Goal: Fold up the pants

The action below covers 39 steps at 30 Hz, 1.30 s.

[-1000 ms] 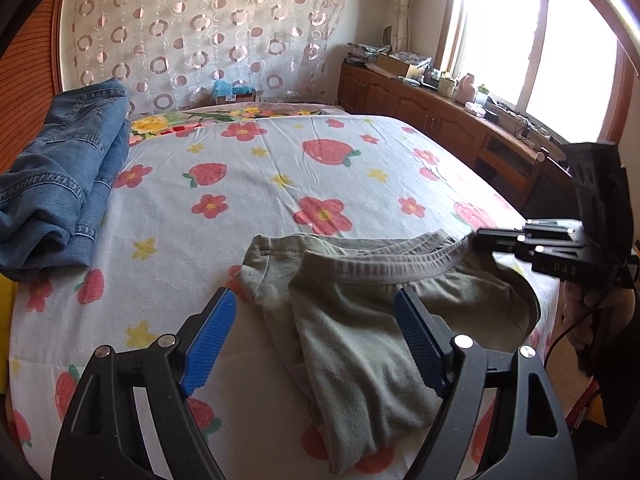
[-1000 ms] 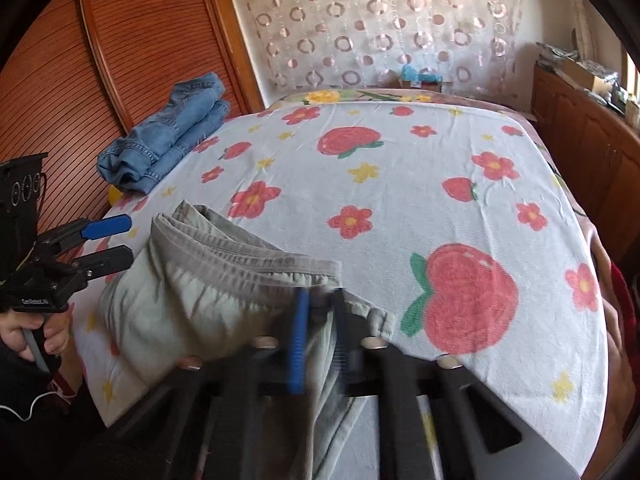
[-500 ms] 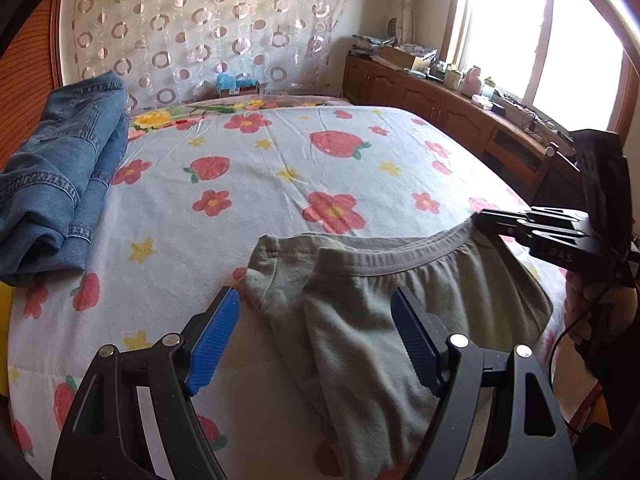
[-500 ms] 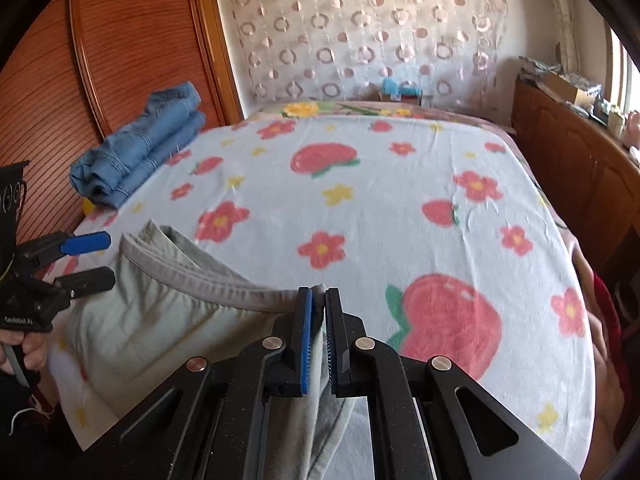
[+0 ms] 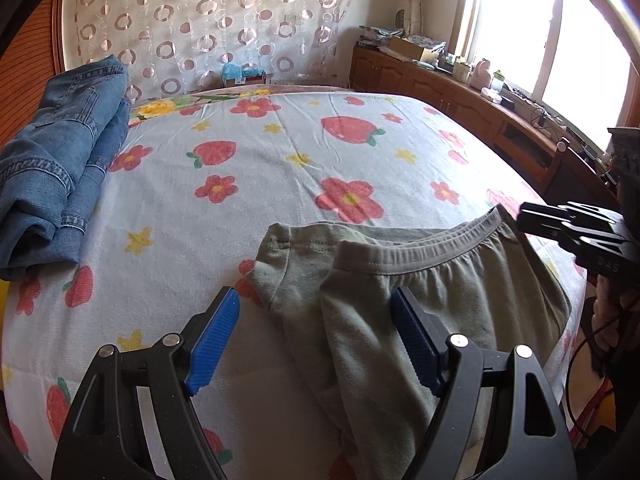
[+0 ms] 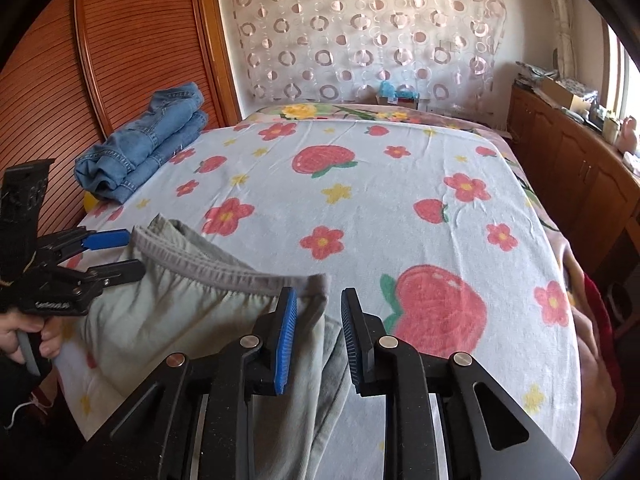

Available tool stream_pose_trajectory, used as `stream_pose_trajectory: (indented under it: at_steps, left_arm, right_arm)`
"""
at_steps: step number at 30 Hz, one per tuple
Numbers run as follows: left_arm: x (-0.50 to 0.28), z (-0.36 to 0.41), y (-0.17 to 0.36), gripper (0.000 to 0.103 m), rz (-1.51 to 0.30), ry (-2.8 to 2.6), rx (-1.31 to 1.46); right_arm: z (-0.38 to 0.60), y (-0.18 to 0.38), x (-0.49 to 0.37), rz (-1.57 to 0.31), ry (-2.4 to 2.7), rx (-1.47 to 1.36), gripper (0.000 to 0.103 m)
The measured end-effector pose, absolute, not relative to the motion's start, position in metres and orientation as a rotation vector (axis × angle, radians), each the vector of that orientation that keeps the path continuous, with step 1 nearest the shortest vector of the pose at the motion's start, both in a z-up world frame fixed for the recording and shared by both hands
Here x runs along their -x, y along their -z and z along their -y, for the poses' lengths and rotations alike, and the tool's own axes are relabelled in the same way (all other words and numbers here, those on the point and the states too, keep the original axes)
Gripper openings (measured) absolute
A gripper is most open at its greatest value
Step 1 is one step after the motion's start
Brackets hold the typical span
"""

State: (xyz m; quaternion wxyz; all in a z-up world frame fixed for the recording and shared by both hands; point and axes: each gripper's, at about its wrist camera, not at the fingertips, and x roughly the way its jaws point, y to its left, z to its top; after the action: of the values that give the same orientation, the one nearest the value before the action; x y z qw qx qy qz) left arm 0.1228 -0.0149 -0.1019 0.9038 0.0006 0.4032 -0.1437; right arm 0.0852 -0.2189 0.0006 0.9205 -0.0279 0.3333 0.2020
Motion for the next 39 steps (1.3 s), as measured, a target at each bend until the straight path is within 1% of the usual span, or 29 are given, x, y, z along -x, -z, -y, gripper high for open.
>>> stream_pose_trajectory:
  at_steps: [1, 2, 3, 5, 6, 16, 27, 39]
  left_arm:
    - [-0.123, 0.015, 0.103, 0.079, -0.835, 0.297, -0.001]
    - [-0.123, 0.015, 0.103, 0.079, -0.837, 0.297, 0.002]
    - [-0.123, 0.015, 0.103, 0.079, -0.838, 0.297, 0.004]
    - [-0.124, 0.014, 0.104, 0.079, -0.839, 0.297, 0.006]
    - [-0.124, 0.014, 0.104, 0.079, -0.841, 0.297, 0.008]
    - [-0.126, 0.013, 0.107, 0.079, -0.852, 0.298, 0.016]
    - [-0.126, 0.013, 0.107, 0.079, -0.852, 0.299, 0.018]
    - [-0.126, 0.014, 0.107, 0.079, -0.855, 0.300, 0.020]
  right_arm:
    - [0.220, -0.001, -0.083, -0.684, -0.413, 0.060, 0.030]
    - [0.221, -0.001, -0.080, -0.684, -0.413, 0.060, 0.035]
    - [0.222, -0.001, -0.078, -0.684, -0.415, 0.059, 0.043]
    - [0.224, 0.000, -0.074, -0.684, -0.412, 0.056, 0.051]
    - [0.225, 0.000, -0.071, -0.682, -0.405, 0.057, 0.052]
    - [0.243, 0.006, -0.057, -0.710, -0.382, 0.030, 0.052]
    - [0.231, 0.014, -0.073, -0.739, -0.397, 0.029, 0.052]
    - [0.225, 0.018, -0.072, -0.710, -0.388, 0.069, 0.051]
